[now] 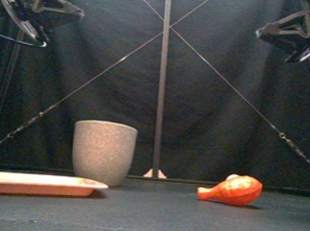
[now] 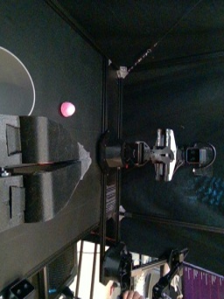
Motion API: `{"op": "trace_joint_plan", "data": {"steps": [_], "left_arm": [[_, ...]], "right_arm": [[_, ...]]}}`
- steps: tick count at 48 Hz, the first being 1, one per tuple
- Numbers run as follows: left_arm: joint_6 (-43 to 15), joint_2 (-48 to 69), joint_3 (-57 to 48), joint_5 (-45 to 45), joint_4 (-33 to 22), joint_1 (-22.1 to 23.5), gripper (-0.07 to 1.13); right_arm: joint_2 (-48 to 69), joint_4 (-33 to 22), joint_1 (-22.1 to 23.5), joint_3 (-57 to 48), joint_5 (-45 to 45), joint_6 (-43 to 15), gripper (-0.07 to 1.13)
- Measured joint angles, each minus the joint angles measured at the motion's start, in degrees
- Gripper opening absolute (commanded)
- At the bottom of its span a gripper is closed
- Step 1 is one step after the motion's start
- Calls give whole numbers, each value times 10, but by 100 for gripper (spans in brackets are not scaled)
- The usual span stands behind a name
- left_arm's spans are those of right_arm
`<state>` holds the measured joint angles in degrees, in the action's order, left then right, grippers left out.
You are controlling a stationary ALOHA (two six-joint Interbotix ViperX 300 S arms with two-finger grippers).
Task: Pick the pink ball then place it in the grey bowl
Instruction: Pick the pink ball
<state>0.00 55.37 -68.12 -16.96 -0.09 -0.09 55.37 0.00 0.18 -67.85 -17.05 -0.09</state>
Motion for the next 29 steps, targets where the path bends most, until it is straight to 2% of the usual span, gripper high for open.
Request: {"op": "trace_joint_plan", "data": {"steps": [8, 15, 20, 24, 25, 29], "left_arm": [[0, -3, -8, -7, -1, -2, 0], [0, -3, -16, -18, -1, -2, 0], [0, -3, -20, -22, -2, -2, 0], [1, -3, -22, -23, -4, -2, 0], [0, -3, -23, -23, -5, -2, 0], [1, -3, -23, -23, -10, -2, 0]], "right_arm": [[-25, -10, 30, 0, 1, 4, 5], [-93, -11, 95, -4, 2, -7, 16], [-150, -8, 129, -10, 3, -7, 36], [-191, 3, 146, -9, 3, -8, 58], [-200, 8, 149, -9, 2, -7, 66], [-236, 34, 158, -6, 2, -9, 86]]}}
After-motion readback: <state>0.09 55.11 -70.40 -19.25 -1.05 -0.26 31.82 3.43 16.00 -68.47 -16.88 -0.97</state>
